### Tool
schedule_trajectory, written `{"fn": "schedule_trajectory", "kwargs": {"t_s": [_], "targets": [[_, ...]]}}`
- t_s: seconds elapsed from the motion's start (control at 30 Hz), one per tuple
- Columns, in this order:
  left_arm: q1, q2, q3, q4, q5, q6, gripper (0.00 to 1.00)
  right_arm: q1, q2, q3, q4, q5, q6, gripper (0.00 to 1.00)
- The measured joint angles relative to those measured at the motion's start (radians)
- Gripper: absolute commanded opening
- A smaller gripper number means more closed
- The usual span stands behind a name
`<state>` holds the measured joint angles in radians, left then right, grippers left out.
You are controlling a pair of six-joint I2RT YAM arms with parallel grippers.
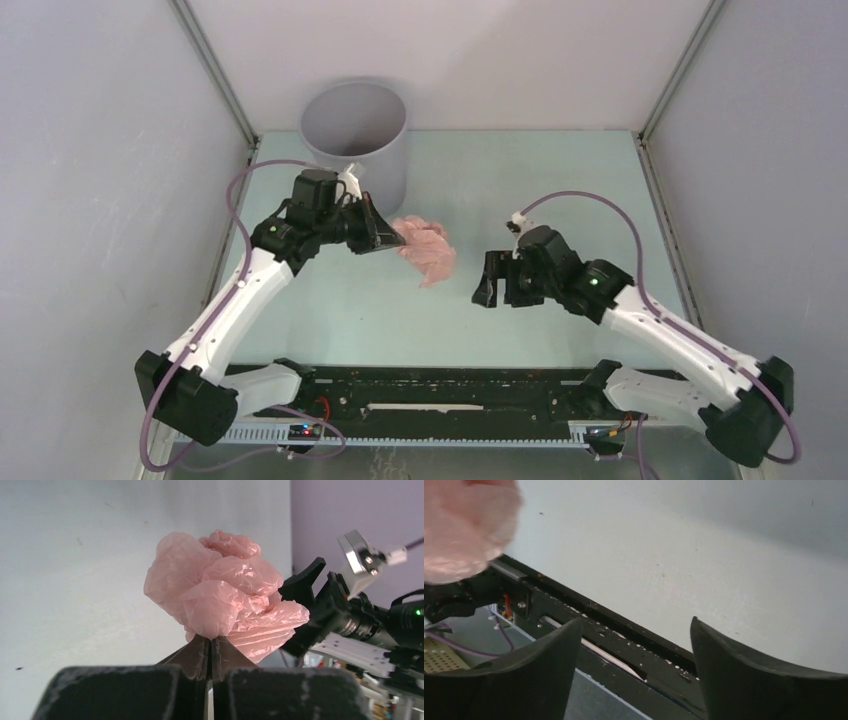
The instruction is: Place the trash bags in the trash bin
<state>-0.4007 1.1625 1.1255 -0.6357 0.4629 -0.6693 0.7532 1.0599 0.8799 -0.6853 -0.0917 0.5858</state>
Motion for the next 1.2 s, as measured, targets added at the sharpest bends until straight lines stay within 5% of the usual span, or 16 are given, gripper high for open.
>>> {"fn": "schedule_trajectory", "kwargs": {"t_s": [0.13, 0.33, 0.57, 0.73, 0.87, 0.93, 1.03, 1.2], "targets": [[0.0, -0.007, -0.029, 0.061, 0.049, -0.09, 0.0, -0.029, -0.102, 0.006, 0.03, 0.005, 0.077, 1.0], [-0.002, -0.007, -0.062, 0.12, 0.083, -0.197, 0.0, -0.237, -0.145, -0.029, 0.142, -0.169, 0.16, 0.99], [-0.005, 0.002, -0.062, 0.152, 0.087, -0.263, 0.01, 0.017, -0.108, 0.036, 0.238, -0.158, 0.155, 0.92], [-0.04, 0.011, -0.062, 0.156, 0.082, -0.288, 0.02, 0.074, -0.035, 0.13, 0.238, -0.022, 0.156, 0.87], [-0.089, 0.011, -0.062, 0.185, 0.08, -0.317, 0.08, 0.077, -0.001, 0.174, 0.24, 0.049, 0.147, 0.49], [-0.097, 0.01, -0.061, 0.201, 0.091, -0.314, 0.19, 0.08, 0.016, 0.178, 0.24, 0.063, 0.143, 0.28], [-0.082, -0.001, -0.054, 0.167, 0.087, -0.264, 0.36, 0.084, 0.036, 0.177, 0.214, 0.07, 0.135, 0.19], [-0.054, -0.058, -0.05, 0.122, 0.072, -0.2, 0.36, 0.086, -0.005, 0.134, 0.217, -0.015, 0.07, 0.14]]}}
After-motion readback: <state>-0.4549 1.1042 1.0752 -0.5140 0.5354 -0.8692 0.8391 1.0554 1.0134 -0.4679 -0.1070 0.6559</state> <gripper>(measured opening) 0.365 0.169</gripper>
